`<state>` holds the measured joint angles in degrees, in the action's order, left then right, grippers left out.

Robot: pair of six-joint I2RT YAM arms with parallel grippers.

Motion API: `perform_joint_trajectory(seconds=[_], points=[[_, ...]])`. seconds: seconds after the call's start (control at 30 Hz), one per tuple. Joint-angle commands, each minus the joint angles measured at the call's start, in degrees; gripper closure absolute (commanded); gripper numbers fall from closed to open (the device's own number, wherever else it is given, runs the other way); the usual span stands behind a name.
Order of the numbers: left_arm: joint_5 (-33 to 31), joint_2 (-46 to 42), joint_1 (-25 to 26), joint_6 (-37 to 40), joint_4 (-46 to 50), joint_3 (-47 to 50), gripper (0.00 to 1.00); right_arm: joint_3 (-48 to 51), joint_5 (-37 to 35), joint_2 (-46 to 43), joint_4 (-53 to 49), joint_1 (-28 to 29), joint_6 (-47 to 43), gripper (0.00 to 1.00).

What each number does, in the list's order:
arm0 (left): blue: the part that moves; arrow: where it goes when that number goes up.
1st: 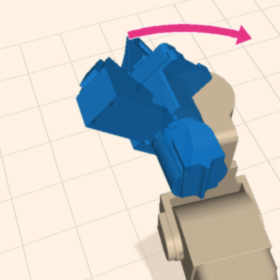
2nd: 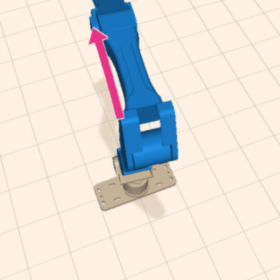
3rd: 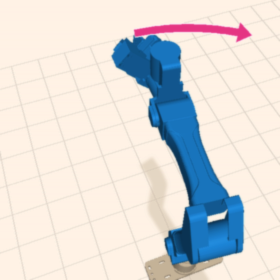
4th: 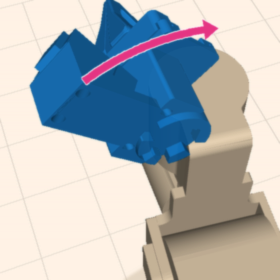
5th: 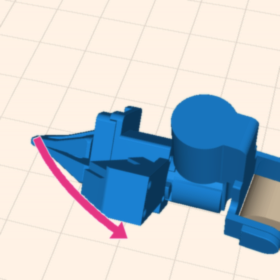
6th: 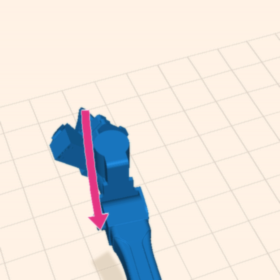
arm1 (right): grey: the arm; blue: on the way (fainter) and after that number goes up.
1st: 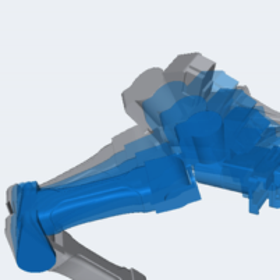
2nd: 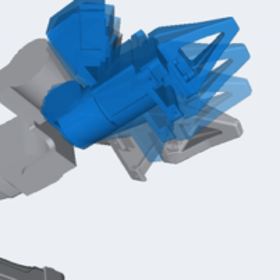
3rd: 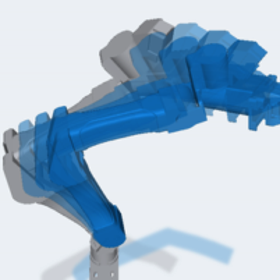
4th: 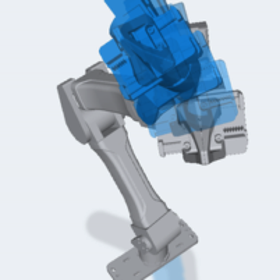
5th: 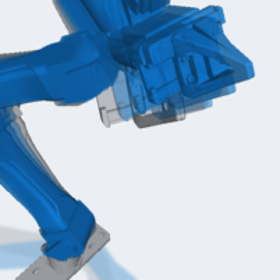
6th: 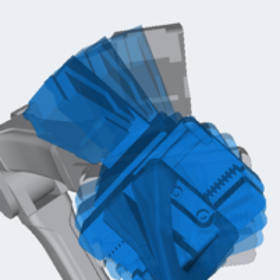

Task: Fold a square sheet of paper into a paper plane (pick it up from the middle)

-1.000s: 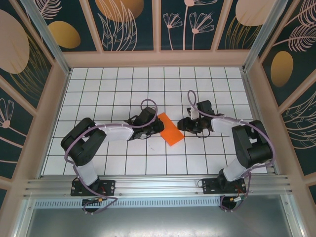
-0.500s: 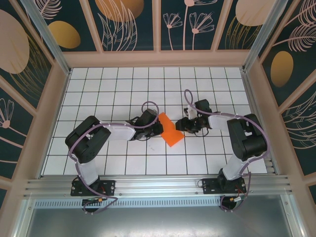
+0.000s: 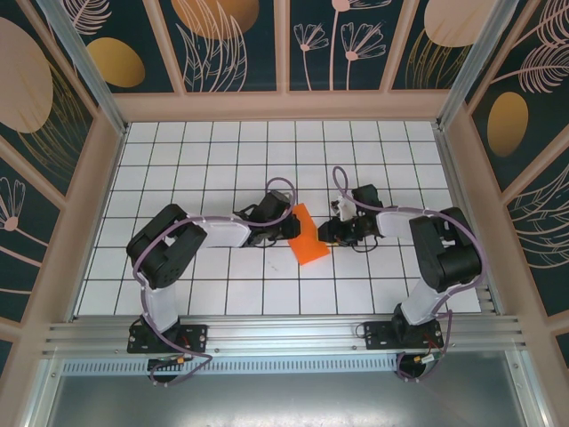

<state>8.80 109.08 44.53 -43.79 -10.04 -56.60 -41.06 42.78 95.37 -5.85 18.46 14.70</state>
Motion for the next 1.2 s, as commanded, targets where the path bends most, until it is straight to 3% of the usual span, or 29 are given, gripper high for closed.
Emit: perform_joint_trajectory(seconds=[0.0,0.37,0.83,1.17], points=[[1.16,0.95,-0.15,3.52,0.92,-2.02,0.86,1.69,2.56,-2.67,2.88,-0.32,2.25,0.67],[3.94,0.71,-0.22,7.48,0.32,-2.42,0.86,2.89,4.29,-3.54,7.02,-0.38,6.36,0.66],[4.6,1.84,-0.15,8.55,0.55,-2.12,0.86,-6.53,11.79,5.91,-1.59,-2.5,-3.92,0.64],[3.18,-1.04,-0.16,7.72,0.18,-1.62,0.84,-8.01,12.25,8.64,-1.38,-2.49,-2.35,0.88]])
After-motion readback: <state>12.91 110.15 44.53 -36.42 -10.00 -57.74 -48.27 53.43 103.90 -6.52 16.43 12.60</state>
